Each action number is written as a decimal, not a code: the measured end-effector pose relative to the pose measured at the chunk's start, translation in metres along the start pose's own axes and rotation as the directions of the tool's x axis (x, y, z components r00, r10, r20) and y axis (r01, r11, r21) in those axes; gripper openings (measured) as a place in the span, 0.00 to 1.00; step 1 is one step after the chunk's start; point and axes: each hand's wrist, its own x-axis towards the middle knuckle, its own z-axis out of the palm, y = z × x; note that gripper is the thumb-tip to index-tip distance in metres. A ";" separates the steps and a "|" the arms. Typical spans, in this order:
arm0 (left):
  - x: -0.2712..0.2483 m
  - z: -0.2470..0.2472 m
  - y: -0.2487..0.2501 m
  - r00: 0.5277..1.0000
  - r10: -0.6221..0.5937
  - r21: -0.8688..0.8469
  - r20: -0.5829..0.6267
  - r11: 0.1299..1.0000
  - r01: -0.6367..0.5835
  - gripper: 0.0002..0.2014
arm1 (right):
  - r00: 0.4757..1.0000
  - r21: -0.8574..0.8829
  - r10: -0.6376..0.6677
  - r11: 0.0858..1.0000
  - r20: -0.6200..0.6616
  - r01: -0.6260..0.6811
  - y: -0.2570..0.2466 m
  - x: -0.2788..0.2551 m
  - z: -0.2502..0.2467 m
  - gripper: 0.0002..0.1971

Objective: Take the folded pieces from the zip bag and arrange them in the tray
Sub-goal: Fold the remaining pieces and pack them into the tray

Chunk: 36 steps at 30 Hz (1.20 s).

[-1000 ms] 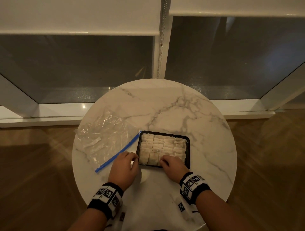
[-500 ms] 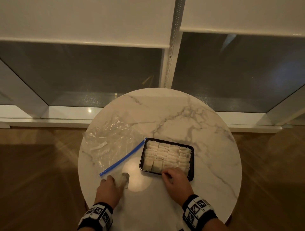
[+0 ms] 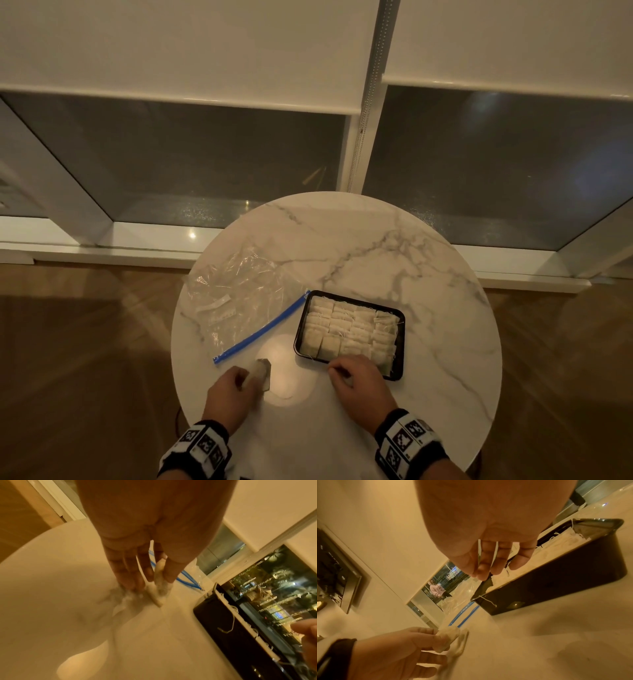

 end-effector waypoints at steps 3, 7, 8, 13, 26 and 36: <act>-0.008 -0.007 0.006 0.999 0.037 -0.163 0.005 0.986 -0.036 0.11 | 0.999 0.103 0.036 0.994 -0.006 -0.035 -0.011 0.001 -0.004 0.06; -0.030 -0.014 0.034 0.978 0.203 -0.274 0.049 0.944 -0.182 0.07 | 0.996 0.278 0.088 0.957 0.003 -0.085 -0.035 0.005 -0.013 0.06; -0.035 -0.015 0.043 0.967 0.248 -0.287 0.065 0.932 -0.220 0.05 | 0.994 0.314 0.109 0.943 0.031 -0.114 -0.041 0.006 -0.015 0.08; -0.054 -0.023 0.074 0.892 0.435 -0.375 0.120 0.852 -0.365 0.04 | 0.979 0.557 0.119 0.808 0.166 -0.193 -0.062 0.012 -0.019 0.16; -0.065 -0.028 0.098 0.910 0.415 -0.616 -0.012 0.714 -0.333 0.07 | 0.987 0.732 0.157 0.675 -0.019 -0.093 -0.078 0.008 -0.047 0.04; -0.072 -0.025 0.120 0.904 0.426 -0.686 0.022 0.664 -0.297 0.09 | 0.994 0.685 0.096 0.727 -0.053 -0.033 -0.081 0.009 -0.063 0.08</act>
